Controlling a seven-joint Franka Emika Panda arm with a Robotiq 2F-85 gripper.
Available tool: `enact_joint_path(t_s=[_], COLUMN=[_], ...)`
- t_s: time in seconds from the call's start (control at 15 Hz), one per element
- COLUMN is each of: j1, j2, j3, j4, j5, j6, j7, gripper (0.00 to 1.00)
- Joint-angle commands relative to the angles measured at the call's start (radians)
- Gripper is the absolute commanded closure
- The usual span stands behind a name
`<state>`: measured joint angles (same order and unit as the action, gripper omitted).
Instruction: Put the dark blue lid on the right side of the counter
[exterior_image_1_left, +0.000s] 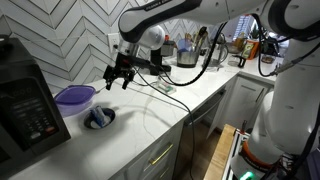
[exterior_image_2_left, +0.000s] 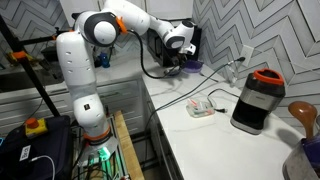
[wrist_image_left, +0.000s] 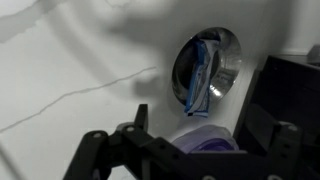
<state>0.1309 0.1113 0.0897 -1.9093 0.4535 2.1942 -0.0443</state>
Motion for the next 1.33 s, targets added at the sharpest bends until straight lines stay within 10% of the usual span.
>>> enact_joint_path(t_s=[0.0, 0.73, 1.27], j1=[-0.013, 0.016, 0.026], j2=[-0.001, 0.384, 0.43], j3=[0.007, -0.008, 0.002], j4=[-0.005, 0.367, 0.404], j5=[0.014, -0.02, -0.012], j6=[0.037, 0.002, 0.074], j7=[0.086, 0.632, 0.616], gripper=[0.0, 0.0, 0.0])
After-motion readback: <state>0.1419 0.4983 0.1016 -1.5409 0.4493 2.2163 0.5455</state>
